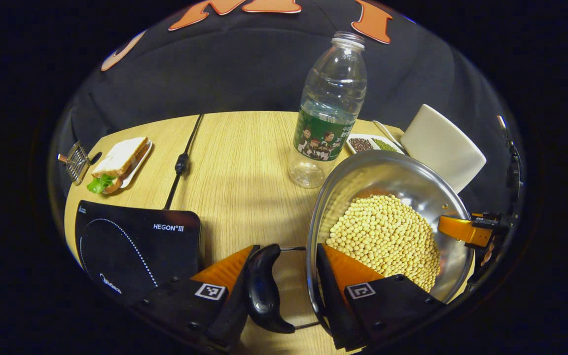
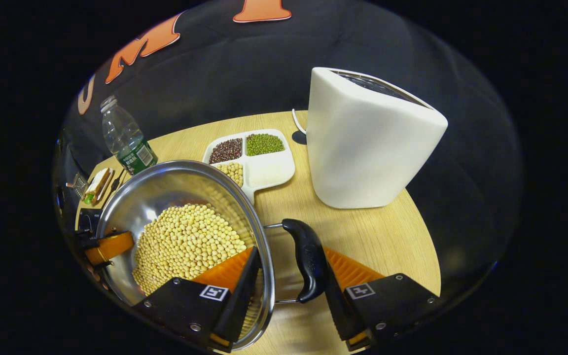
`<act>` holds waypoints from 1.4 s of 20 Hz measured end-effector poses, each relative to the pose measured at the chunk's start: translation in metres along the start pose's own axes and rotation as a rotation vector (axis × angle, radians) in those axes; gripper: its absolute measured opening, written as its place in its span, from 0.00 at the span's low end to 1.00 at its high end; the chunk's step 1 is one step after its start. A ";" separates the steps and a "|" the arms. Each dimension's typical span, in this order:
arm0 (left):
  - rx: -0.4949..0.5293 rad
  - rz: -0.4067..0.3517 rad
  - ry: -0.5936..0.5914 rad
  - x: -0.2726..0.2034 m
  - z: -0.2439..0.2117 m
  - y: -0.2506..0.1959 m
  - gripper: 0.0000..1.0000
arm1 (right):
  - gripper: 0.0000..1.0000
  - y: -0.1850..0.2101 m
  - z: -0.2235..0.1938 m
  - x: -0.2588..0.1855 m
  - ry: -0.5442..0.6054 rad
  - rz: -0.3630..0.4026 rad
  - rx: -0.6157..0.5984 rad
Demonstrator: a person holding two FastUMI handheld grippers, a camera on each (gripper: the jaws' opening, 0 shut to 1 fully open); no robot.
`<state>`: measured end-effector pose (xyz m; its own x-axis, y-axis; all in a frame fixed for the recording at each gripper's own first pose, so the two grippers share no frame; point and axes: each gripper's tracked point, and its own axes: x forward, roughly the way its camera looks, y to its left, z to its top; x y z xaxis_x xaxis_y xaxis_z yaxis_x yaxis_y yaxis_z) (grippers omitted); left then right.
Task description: First push the handle of the pot to place it horizontally, then grasp the pot with both hands and set it on the induction cooktop.
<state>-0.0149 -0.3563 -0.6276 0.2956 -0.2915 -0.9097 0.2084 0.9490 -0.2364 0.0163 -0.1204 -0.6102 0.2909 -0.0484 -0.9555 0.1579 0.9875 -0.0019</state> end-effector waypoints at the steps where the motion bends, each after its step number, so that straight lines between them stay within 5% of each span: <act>1: 0.000 0.002 -0.013 -0.001 0.001 0.001 0.72 | 0.70 0.000 -0.001 -0.001 0.000 -0.002 -0.005; 7: 0.016 0.018 -0.073 -0.012 0.009 0.001 0.71 | 0.65 0.003 -0.004 -0.011 -0.017 -0.026 0.017; 14: 0.001 0.008 -0.161 -0.069 0.033 0.021 0.68 | 0.65 0.021 0.011 -0.080 -0.136 -0.051 -0.001; 21: -0.004 0.051 -0.211 -0.146 0.039 0.082 0.74 | 0.65 0.086 0.012 -0.134 -0.171 -0.001 -0.035; 28: -0.030 0.128 -0.233 -0.201 0.037 0.167 0.67 | 0.60 0.176 0.013 -0.168 -0.180 0.082 -0.114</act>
<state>-0.0052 -0.1431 -0.4715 0.5250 -0.1852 -0.8307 0.1284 0.9821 -0.1378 0.0077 0.0594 -0.4461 0.4636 0.0173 -0.8859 0.0218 0.9993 0.0309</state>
